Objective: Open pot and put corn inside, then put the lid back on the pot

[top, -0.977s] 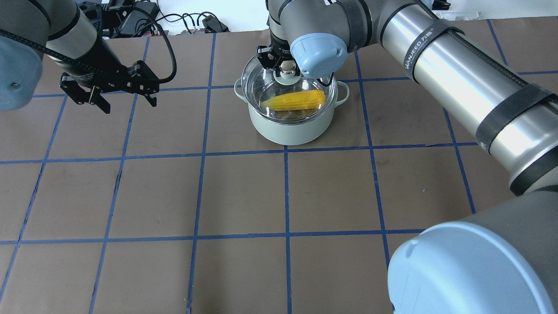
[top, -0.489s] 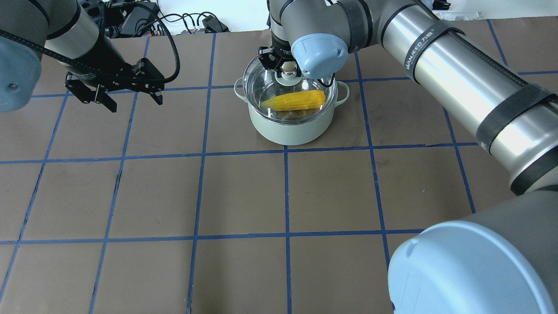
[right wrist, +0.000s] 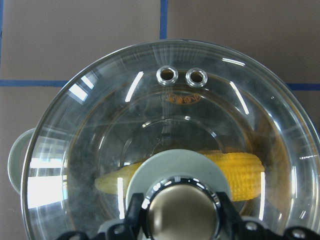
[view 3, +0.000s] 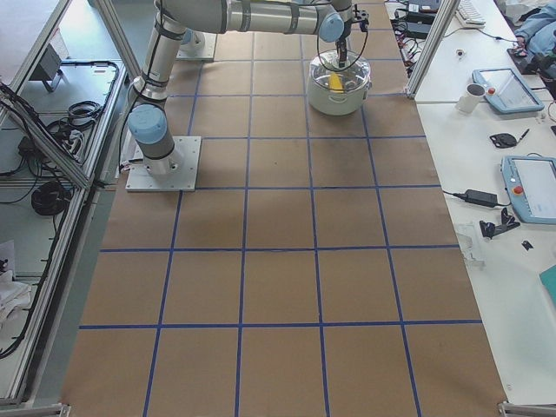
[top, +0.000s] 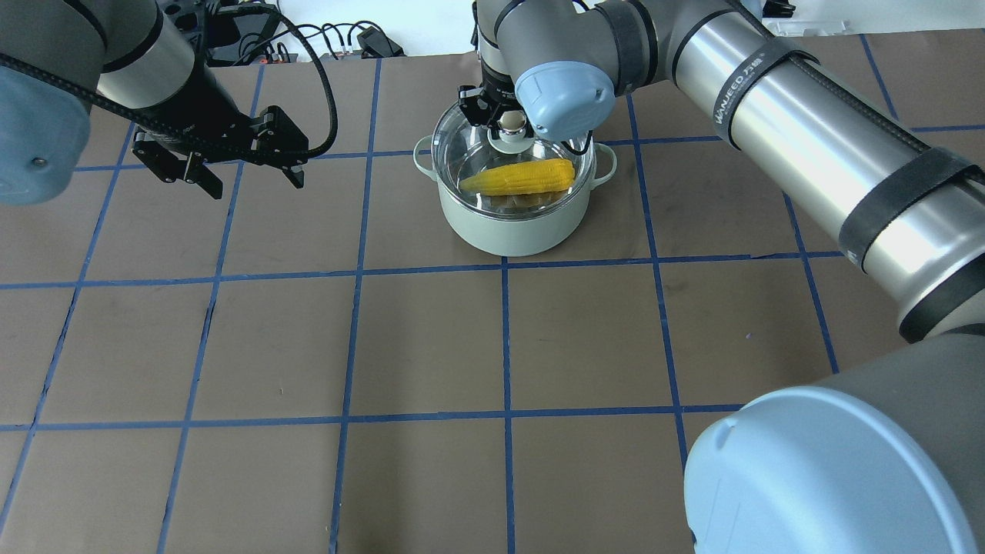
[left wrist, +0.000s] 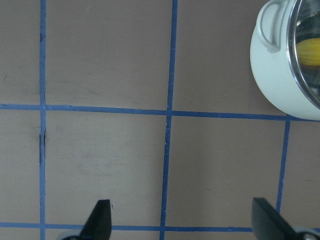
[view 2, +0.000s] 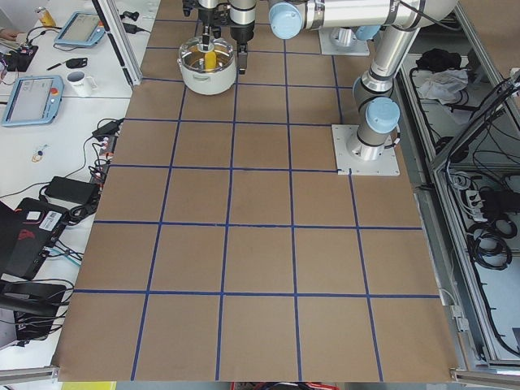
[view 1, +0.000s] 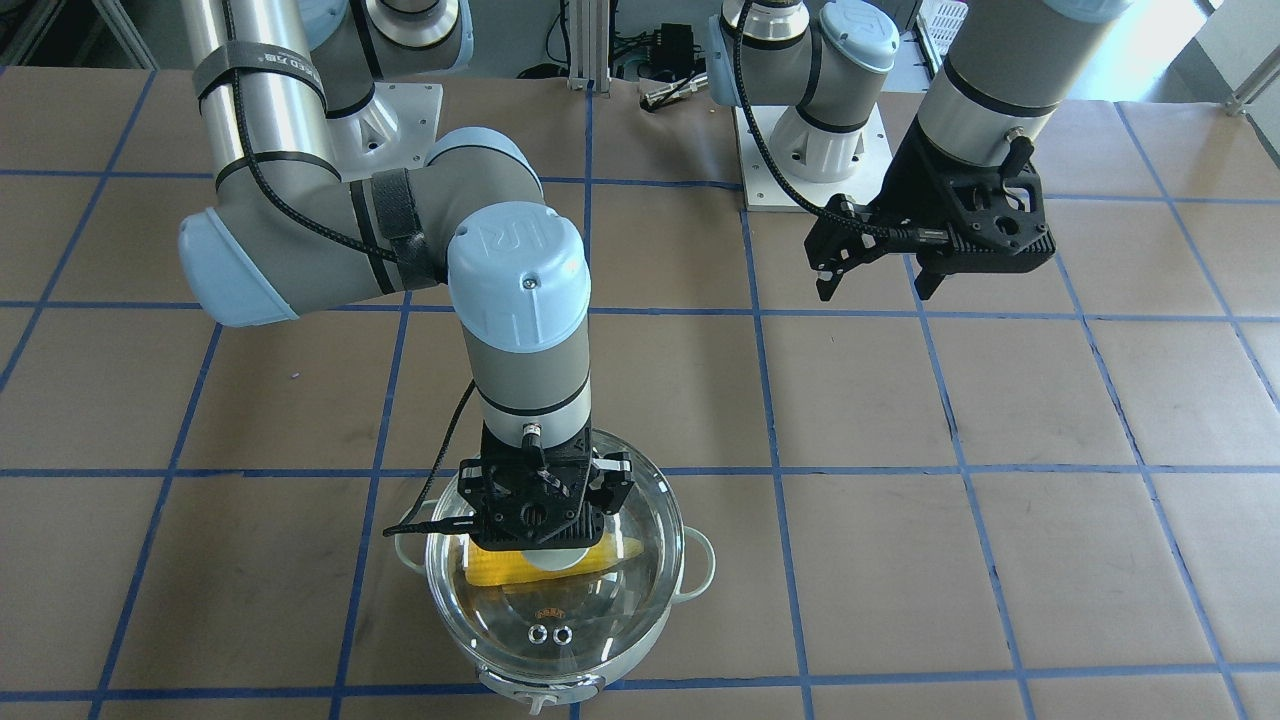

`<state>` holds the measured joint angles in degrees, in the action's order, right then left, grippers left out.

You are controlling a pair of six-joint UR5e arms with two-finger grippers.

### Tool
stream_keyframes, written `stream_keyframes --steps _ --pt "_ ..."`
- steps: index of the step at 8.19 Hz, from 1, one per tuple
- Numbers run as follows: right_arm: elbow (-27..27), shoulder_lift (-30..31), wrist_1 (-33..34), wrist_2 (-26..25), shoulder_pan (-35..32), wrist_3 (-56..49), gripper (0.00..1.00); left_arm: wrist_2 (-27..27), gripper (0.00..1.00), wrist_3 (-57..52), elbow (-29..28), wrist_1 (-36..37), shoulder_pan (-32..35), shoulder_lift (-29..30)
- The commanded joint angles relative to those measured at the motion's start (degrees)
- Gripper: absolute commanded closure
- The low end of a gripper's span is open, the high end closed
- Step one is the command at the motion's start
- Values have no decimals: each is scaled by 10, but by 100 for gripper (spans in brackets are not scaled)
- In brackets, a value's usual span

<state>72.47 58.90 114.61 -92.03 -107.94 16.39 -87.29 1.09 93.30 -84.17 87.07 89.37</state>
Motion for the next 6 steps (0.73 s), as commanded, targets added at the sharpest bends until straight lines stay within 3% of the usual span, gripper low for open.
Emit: stream_keyframes --steps 1,6 --pt "1 -1 0 4 0 3 69 0 0 0 0 0 -1 9" --pt "3 -4 1 4 3 -4 69 -2 0 -1 0 0 -1 8"
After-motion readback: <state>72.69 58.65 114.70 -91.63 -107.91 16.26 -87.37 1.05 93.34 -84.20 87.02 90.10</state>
